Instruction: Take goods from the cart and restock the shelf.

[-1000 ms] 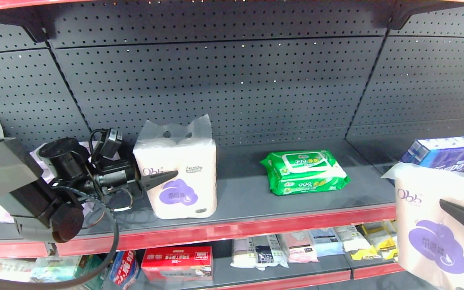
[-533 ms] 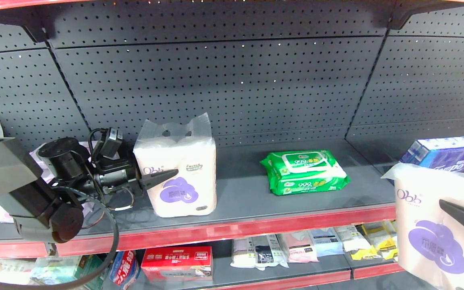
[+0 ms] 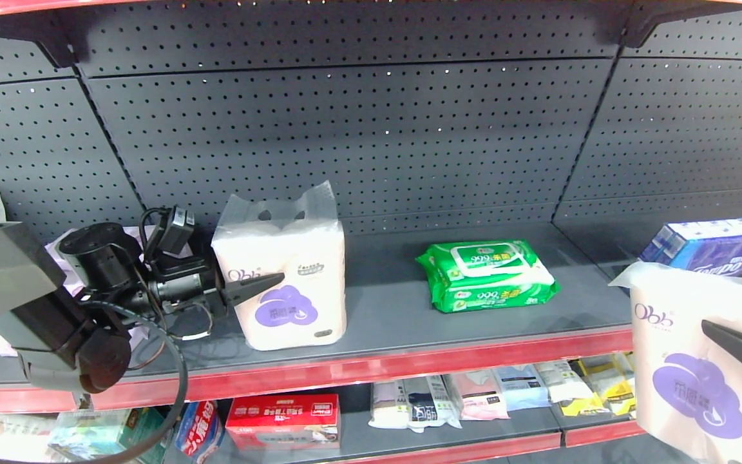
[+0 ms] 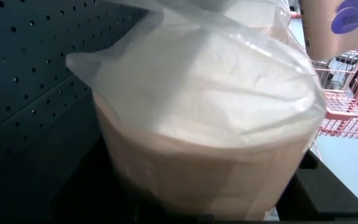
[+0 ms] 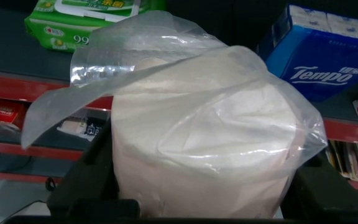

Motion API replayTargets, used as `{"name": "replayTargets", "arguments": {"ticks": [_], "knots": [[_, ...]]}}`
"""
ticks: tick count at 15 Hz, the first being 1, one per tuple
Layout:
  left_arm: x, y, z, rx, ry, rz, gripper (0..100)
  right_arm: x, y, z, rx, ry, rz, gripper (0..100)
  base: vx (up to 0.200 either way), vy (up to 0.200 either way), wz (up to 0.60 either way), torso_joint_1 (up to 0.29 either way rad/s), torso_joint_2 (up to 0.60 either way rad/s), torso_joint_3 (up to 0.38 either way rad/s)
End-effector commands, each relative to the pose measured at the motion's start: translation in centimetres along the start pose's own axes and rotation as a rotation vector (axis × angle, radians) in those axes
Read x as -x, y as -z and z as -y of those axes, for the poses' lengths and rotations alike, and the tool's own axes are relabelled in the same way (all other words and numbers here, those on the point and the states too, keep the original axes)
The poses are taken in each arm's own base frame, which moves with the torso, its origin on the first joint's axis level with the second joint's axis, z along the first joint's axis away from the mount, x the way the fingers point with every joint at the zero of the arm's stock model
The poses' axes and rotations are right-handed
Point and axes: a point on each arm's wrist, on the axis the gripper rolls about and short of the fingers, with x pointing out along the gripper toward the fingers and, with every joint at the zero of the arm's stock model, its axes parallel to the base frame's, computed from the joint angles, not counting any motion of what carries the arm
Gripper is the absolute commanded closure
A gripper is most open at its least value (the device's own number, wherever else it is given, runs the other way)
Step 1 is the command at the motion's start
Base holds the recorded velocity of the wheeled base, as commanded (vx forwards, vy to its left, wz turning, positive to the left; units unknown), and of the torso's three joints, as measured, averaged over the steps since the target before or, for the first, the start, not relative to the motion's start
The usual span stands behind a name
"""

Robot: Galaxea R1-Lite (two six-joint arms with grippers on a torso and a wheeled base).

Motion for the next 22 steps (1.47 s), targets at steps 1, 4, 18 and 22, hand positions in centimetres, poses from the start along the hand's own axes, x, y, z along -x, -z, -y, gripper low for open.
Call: {"name": "replayTargets", "arguments": {"ticks": [1,4,18,22], "knots": [[0.1,0.2,0.1,0.012,0.001,-0.005,100,-0.1,0.0,0.0,-0.001,0.000,-0.004,100,0.000,0.000,0.00,0.000,0.00,0.000],[0.1,0.3,0.2,0.020,0.001,-0.007,100,-0.1,0.0,0.0,0.000,-0.001,-0.002,100,0.000,0.000,0.00,0.000,0.00,0.000],[0.4,0.3,0.0,0.034,-0.032,-0.007,0,-0.3,0.1,0.0,-0.002,-0.007,-0.014,100,0.000,0.000,0.00,0.000,0.00,0.000],[1.4,-0.2,-0.4,0.022,-0.073,-0.001,0,-0.5,0.2,0.0,-0.004,-0.012,-0.024,100,0.000,0.000,0.00,0.000,0.00,0.000]]}}
